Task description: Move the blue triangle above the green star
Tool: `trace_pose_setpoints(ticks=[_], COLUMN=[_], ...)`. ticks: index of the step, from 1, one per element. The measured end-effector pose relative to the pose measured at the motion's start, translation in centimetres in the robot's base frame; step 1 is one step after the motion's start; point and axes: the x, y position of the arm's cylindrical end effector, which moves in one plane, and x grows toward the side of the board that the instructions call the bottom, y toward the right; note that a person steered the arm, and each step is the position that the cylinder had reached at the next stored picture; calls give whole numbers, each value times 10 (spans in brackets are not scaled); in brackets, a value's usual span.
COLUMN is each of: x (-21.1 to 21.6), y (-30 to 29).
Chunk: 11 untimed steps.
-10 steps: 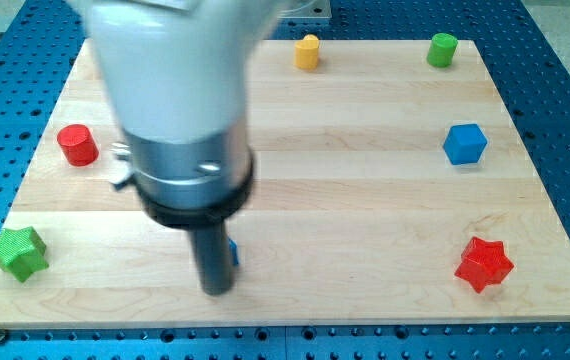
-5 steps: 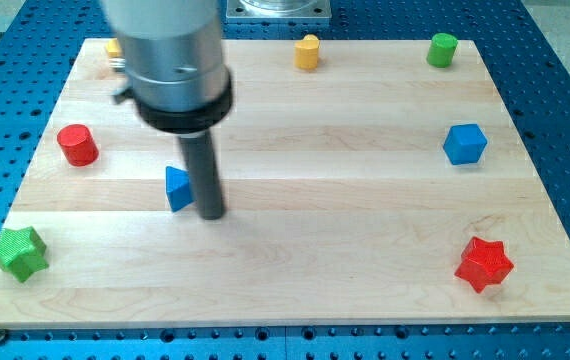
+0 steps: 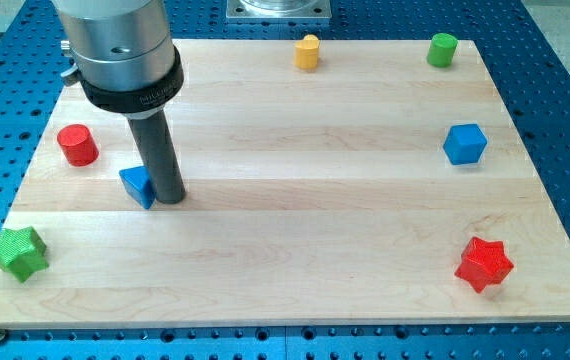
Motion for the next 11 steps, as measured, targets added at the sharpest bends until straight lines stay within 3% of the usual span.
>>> trace_pose_setpoints(ticks=[2,6,11], x=[-21,28,-2], y=[1,-49,-64])
